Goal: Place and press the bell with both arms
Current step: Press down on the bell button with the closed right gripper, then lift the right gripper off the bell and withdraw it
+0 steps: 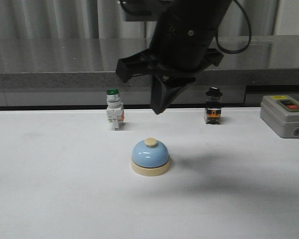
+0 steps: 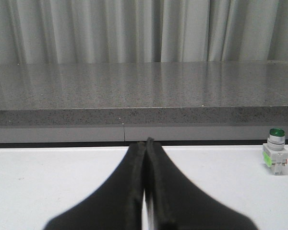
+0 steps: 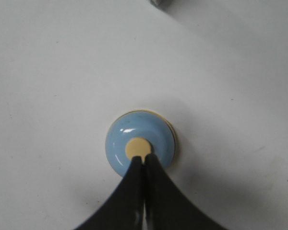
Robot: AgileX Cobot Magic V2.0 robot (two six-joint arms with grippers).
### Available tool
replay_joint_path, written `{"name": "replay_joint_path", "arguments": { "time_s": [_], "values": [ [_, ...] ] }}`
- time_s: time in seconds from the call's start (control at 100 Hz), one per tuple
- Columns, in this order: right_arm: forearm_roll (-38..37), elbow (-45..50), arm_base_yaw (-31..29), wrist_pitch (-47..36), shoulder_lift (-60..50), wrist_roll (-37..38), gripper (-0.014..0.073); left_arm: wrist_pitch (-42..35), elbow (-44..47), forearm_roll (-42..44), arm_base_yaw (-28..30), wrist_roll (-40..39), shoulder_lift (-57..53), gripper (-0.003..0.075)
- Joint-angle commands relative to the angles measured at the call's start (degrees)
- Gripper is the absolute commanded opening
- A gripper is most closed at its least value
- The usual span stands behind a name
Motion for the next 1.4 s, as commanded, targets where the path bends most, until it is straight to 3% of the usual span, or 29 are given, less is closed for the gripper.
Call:
{"name": "replay_joint_path", "arguments": {
  "time_s": [0.0,0.41,0.74,0.99,1.39],
  "values": [
    [0.3,-3.5,0.0,-0.1,-0.4,-0.5,-0.0059,-4.8,2.4,0.0,0.0,-0.2,-1.8,-0.0020],
    [3.0,-4.9,0.1,0.8,7.3,-0.5,-0.0059,-4.8,2.4,0.0,0.0,-0.2,-1.8,-0.0020],
    [2.9,-4.8,-1.7,1.5,1.9,-0.5,-0.0059,-4.8,2.4,0.0,0.0,-0.2,-1.8,-0.0020],
    [2.9,-2.5,-9.5,4.3,-5.5,-0.5,-0.0059,-4.8,2.4,0.0,0.0,-0.2,-1.8,-0.0020],
    [3.0,10.9,-26.3,5.6,-19.6,-0.5,-0.0059,-4.8,2.4,0.0,0.0,-0.2,-1.8,-0.0020]
  ]
}}
